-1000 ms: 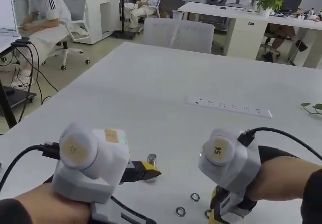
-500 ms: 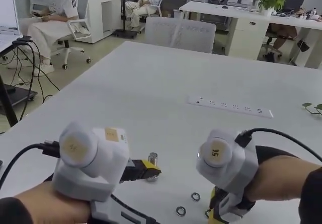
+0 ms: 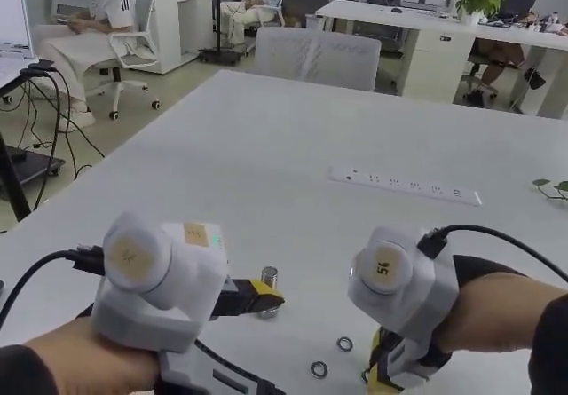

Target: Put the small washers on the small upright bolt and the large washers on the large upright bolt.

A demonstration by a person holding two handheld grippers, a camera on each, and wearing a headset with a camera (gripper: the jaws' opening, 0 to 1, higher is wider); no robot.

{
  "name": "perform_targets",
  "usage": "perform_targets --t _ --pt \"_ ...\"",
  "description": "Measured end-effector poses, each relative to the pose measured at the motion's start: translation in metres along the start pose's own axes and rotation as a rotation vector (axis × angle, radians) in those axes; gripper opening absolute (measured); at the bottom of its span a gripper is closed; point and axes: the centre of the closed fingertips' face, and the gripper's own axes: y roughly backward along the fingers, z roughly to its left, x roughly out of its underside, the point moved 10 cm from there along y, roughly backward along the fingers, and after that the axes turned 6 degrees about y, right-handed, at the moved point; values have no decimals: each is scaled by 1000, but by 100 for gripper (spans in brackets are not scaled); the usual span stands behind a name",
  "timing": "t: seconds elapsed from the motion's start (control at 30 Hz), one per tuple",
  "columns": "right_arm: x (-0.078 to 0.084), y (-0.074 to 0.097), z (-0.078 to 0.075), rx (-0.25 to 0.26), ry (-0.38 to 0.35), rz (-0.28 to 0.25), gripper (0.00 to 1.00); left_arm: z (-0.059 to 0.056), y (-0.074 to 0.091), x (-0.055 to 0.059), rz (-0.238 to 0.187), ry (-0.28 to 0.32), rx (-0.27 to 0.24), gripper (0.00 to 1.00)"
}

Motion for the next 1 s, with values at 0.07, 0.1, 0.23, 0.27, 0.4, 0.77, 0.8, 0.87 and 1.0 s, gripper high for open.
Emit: perform_targets --t 0.07,0.1,0.23,0.27,0.4,0.77,0.8,0.87,1.0 --pt "0 0 0 -2 -6 -1 14 0 0 0 0 1 0 83" --pt "1 1 1 -3 -6 -1 14 0 0 0 -1 1 0 83" --pt "2 1 2 -5 -7 5 14 0 0 0 2 2 -1 83" --pt "3 1 2 -6 -9 5 14 0 0 0 2 2 0 83" --pt "9 4 6 -5 -17 9 14 0 -1 0 3 2 1 83" --pt "31 9 12 3 -59 21 14 -1 -3 1 9 -2 8 83" --pt "33 10 12 6 -62 21 14 -1 -3 1 9 -3 8 83" --pt "35 12 12 9 -70 20 14 -1 -3 1 10 -3 9 83" --pt "42 15 13 13 -91 15 14 -1 -2 1 10 -1 9 83"
